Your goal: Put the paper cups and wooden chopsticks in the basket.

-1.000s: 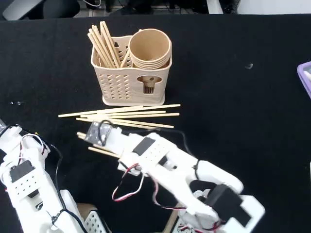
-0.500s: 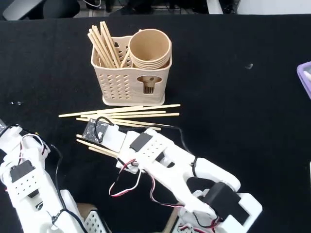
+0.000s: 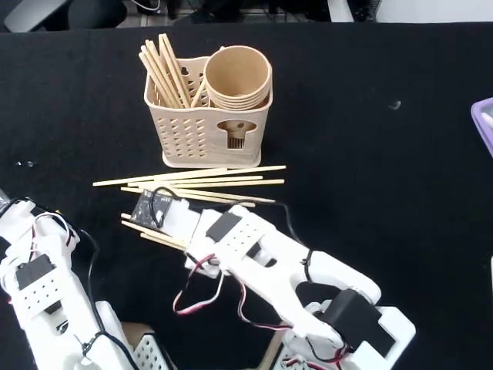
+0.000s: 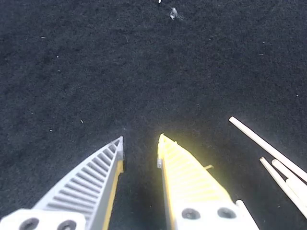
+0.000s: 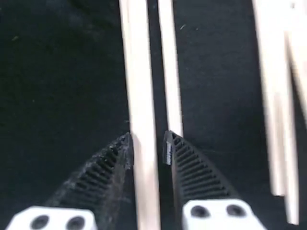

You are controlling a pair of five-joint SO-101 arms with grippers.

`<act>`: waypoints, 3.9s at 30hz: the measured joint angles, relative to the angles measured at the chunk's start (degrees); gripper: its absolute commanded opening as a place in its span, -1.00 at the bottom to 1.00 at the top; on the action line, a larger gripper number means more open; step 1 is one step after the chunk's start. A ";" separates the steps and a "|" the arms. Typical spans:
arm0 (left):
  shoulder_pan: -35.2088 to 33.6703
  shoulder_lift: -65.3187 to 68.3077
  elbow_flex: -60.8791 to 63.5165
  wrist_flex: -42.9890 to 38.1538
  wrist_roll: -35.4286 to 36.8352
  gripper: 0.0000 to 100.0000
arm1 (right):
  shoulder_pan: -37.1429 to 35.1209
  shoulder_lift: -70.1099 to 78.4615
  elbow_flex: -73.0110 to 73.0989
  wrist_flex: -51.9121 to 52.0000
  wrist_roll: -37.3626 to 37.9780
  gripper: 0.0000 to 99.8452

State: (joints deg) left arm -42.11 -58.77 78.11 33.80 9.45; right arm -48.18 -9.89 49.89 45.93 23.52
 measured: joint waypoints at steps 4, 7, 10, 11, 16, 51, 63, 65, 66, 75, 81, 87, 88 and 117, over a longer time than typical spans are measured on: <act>0.00 0.00 0.00 0.00 0.00 -0.75 | -3.78 0.00 0.97 0.00 0.18 -0.77; 0.00 0.00 0.00 0.00 0.00 -0.75 | -4.22 0.00 0.97 0.00 0.18 -0.76; 0.00 0.00 0.00 0.00 0.00 -0.75 | -4.13 0.00 0.97 0.00 0.18 -0.76; 0.00 0.00 0.00 0.00 0.00 -0.75 | -4.13 0.00 0.97 0.00 0.18 -0.76; 0.00 0.00 0.00 0.00 0.00 -0.75 | -4.13 2.46 0.53 -0.09 0.18 -0.76; -0.35 0.00 0.00 0.00 0.00 -0.75 | 8.35 -5.80 -6.15 5.36 3.25 -0.98; -0.35 0.00 0.00 0.00 0.00 -0.75 | 7.91 -7.65 1.58 -3.96 2.55 -0.98; -0.35 0.00 0.00 0.00 0.00 -0.75 | 7.91 -7.65 2.20 -5.98 0.00 -0.98; -0.35 0.00 0.00 0.00 0.00 -0.75 | 7.91 -7.65 2.20 -6.68 -0.79 -0.98; -0.35 0.00 0.00 0.00 0.00 -0.75 | 7.91 -7.65 -0.97 -9.32 -1.93 -0.98; -0.35 0.00 0.00 0.00 0.00 -0.75 | 7.91 -7.65 -14.07 -5.71 -2.20 -0.98; -0.35 0.00 0.00 0.00 0.00 -0.75 | 6.15 -7.65 -29.45 4.40 -2.20 -0.98; -0.35 0.00 0.00 0.00 0.00 -0.75 | 5.98 -7.65 -32.09 5.27 -2.20 -0.98; -0.35 0.00 0.00 0.00 0.00 -0.75 | 9.49 -7.21 -51.52 -23.65 -8.53 -0.98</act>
State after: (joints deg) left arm -42.46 -58.77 78.11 33.80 9.45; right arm -38.68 -17.10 -1.63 22.29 14.99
